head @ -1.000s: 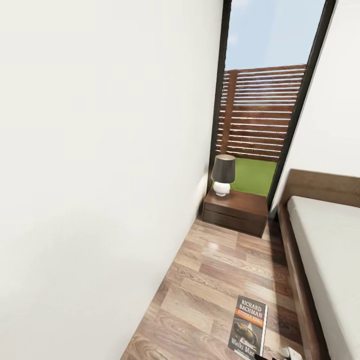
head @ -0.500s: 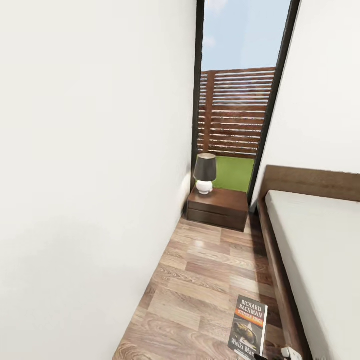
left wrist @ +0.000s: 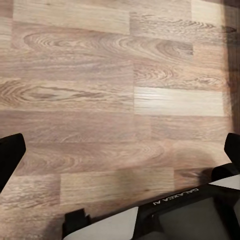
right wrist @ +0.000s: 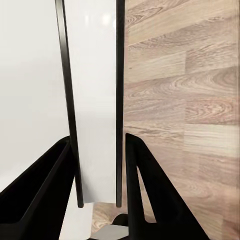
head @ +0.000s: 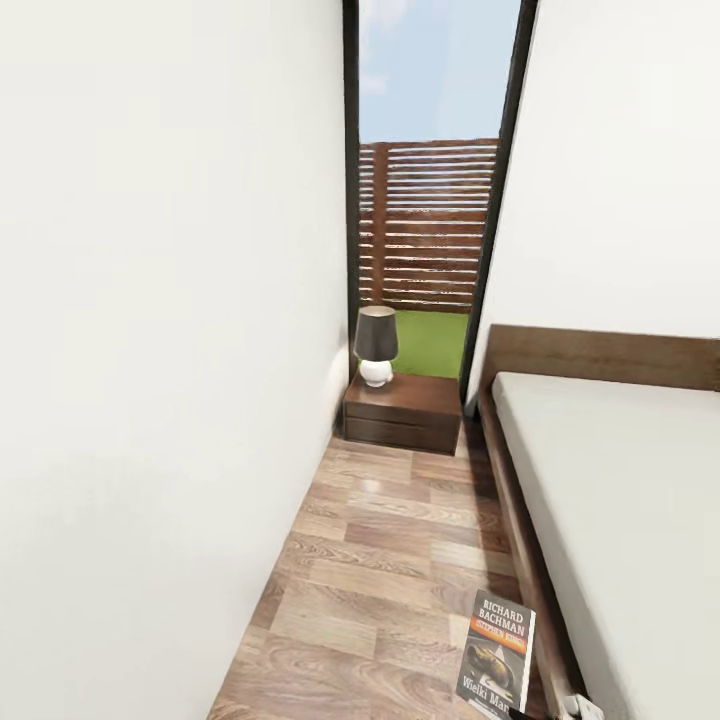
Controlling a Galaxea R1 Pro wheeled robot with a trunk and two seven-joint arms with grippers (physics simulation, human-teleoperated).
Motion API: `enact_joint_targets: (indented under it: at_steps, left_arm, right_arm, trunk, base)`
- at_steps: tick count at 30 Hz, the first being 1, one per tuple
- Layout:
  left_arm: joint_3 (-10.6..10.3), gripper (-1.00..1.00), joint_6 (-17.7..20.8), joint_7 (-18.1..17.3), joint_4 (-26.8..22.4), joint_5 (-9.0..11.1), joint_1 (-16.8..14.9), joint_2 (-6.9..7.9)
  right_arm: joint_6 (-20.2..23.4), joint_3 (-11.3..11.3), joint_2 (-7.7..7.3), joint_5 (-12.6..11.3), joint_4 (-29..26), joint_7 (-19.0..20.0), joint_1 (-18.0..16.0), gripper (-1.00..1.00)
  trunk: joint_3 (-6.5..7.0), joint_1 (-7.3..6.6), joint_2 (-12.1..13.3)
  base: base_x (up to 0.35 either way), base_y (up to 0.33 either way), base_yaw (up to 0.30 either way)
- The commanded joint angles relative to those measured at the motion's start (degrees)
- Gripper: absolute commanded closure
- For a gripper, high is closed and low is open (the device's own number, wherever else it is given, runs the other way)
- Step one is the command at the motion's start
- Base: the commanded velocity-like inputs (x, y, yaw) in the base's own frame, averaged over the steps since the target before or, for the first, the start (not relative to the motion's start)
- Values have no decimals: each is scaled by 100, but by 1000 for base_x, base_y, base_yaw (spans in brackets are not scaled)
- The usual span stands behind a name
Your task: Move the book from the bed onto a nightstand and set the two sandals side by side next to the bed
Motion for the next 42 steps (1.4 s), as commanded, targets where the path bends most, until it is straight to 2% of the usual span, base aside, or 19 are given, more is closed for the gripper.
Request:
enact_joint_targets:
  at_steps: [1,25,42]
  left_arm:
    - [49,-100,-24,-15,2,-56,-3,2]
    - [49,-100,-24,-15,2,-56,-3,2]
    - [49,-100,-22,-15,2,-56,-3,2]
  right_arm:
    - [59,-11,0,-36,1,15,-5,100]
    - [59,-10,0,-36,1,15,-5,100]
    - [59,-9,0,-36,1,19,-5,100]
  trunk:
    - [-7,1,-5]
    - [-7,1,-5]
    - [-7,1,-5]
  base:
    - [0,0,-241]
    - [9,0,-235]
    - [300,0,-29]
